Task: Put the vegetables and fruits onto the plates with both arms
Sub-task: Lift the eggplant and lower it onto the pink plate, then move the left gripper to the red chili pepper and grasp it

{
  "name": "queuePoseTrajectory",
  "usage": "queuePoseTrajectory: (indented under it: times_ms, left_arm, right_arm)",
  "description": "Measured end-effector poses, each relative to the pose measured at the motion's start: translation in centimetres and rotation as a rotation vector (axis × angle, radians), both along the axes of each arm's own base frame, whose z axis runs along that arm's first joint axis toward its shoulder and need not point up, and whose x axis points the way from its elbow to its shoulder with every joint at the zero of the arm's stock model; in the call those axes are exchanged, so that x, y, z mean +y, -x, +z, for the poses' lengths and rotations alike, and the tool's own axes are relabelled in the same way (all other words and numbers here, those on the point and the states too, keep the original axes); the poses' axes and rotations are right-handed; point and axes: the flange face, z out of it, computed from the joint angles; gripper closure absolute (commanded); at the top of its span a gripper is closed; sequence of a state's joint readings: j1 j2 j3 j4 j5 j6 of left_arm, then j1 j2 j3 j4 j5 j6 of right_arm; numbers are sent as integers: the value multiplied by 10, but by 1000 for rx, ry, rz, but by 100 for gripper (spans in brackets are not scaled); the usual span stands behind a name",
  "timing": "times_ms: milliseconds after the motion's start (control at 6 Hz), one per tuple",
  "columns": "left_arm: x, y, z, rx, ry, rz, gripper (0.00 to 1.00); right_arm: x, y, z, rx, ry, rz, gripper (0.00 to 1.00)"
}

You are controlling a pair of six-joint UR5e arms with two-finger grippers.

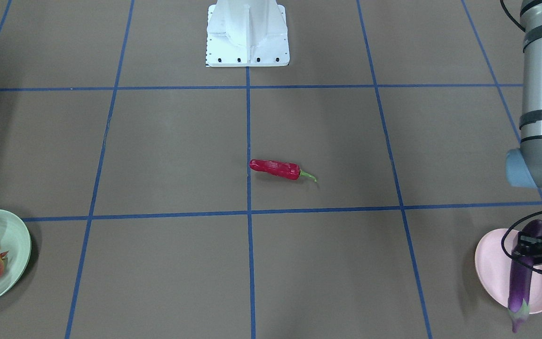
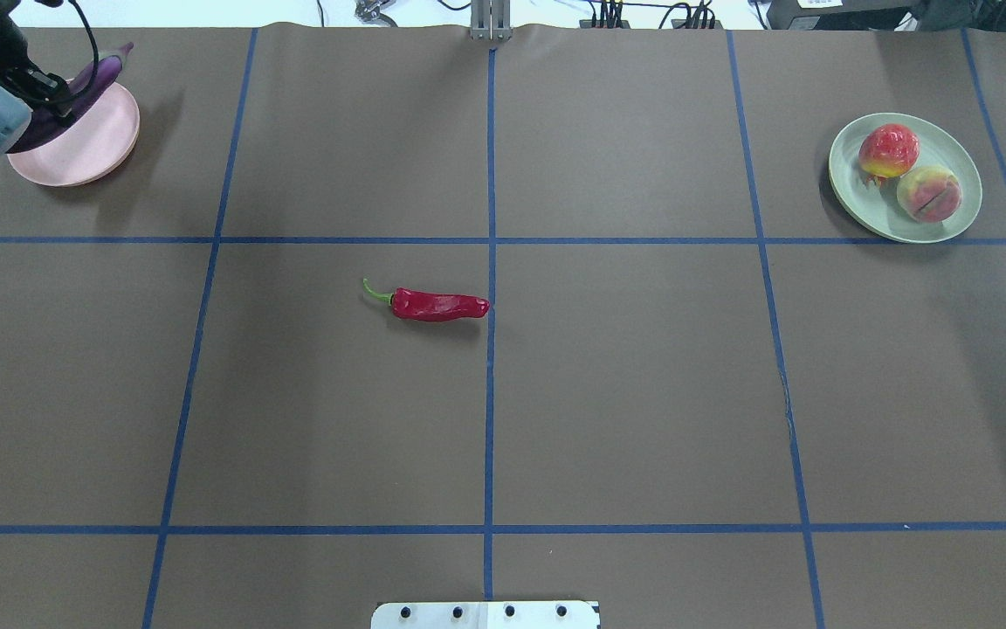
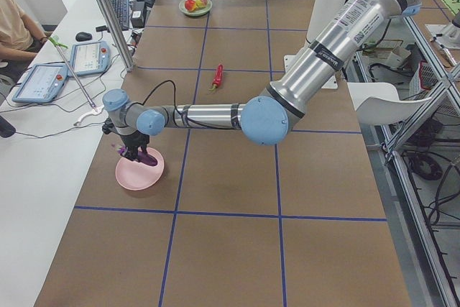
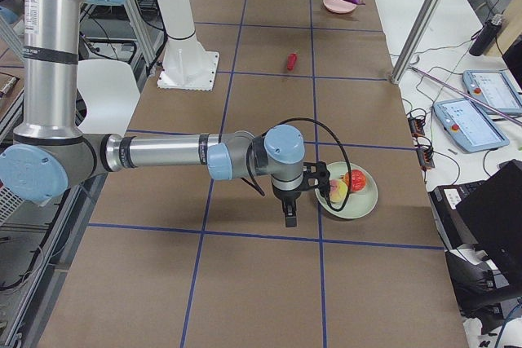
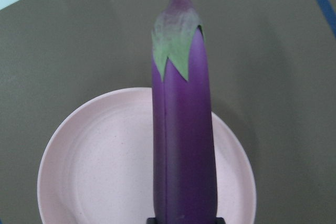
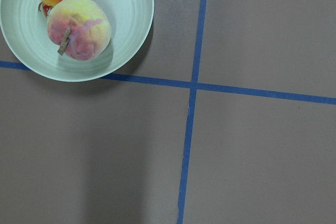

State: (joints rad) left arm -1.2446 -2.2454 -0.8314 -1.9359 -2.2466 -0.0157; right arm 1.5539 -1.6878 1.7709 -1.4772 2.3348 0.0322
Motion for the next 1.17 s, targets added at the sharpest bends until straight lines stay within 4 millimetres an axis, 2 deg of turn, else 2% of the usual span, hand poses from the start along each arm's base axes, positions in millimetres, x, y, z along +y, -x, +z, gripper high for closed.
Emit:
queuePoseTrajectory:
  times_ms: [167,333,500,667,833,1000,1167]
  left_arm:
    - [4,1,-3,10,-3,-9,0]
    - [10,0,-28,58,5,-48,0]
    - [18,-3,-63,135,54,-117,0]
    - [30,-24,-108,207,124,-186,0]
    - [51,-67,-157,260,181,-214,0]
    - [82,-122,-202,300,243,-219,0]
    - [113,-167,-240,331,342,-249,0]
  right_arm:
    - [0,0,-1,-2,-2,0,0]
    - [0,0,-2,-4,-3,-1,0]
    - [0,0,-2,-5,-3,-1,0]
    - [0,0,-2,-5,-3,-1,0]
    - [0,0,-1,-5,-2,-1,0]
    - [0,0,-1,-5,-1,-1,0]
    - [0,0,-1,-5,-1,-1,0]
